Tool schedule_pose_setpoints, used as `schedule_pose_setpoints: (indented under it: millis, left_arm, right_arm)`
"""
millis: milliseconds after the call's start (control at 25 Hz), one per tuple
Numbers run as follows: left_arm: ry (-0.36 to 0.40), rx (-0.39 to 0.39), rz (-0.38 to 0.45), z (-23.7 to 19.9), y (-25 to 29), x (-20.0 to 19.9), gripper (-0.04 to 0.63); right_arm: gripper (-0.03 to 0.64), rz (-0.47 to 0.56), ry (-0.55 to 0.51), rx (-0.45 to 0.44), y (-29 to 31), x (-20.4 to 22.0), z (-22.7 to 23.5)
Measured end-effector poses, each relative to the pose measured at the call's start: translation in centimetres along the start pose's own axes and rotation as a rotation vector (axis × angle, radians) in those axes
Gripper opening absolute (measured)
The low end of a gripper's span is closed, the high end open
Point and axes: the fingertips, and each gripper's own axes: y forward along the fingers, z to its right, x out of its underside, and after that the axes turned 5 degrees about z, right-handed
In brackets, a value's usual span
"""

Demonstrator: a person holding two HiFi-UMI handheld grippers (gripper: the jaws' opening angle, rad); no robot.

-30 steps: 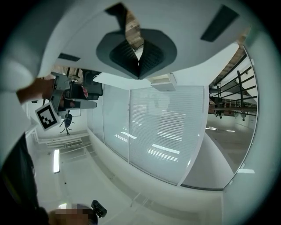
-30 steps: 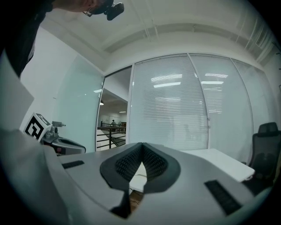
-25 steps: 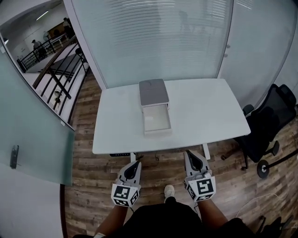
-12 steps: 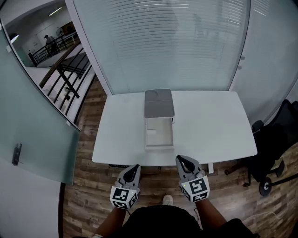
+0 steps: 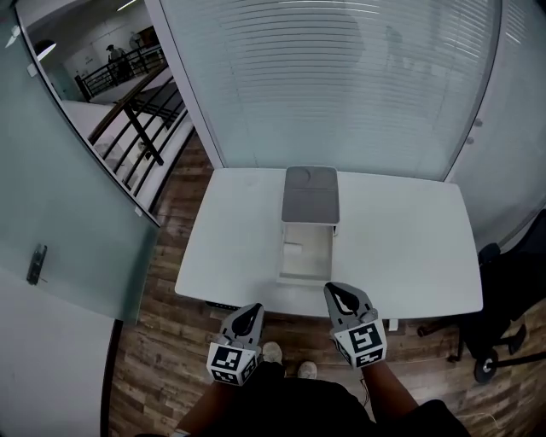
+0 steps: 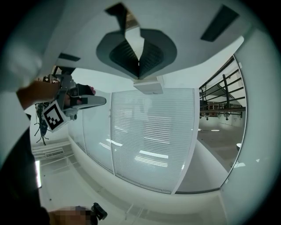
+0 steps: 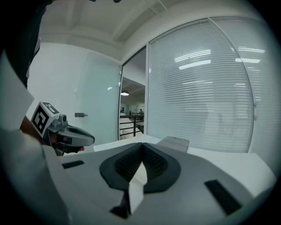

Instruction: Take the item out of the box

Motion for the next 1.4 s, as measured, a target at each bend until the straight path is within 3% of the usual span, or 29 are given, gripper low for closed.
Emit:
schedule_pose_setpoints:
  millis: [400, 720, 960, 1400]
  left_arm:
    - [-0.015, -0.022, 0.003, -5.2, 3.1, -0.3, 0.011]
    - [-0.012, -0.013, -0.010, -9.3, 5.5, -0.6, 0.011]
    - [-0.025, 0.004, -0.032, -9.9, 7.2, 0.2, 0.011]
    - [-0.047, -0.007, -0.056, -11.5, 7.9, 1.0, 0.011]
  right_arm:
    - [0.017, -0.071, -0.087, -0.028, 5.8, 0.6, 0.1]
    - [0.115, -0.215, -0.158, -0.078, 11.0, 3.5, 0.7]
    - [0.158, -0.371, -0.219, -0.146, 13.8, 7.1, 1.6]
    - [0.232, -0.615, -0.430, -0.304, 17.7, 12.9, 1.7]
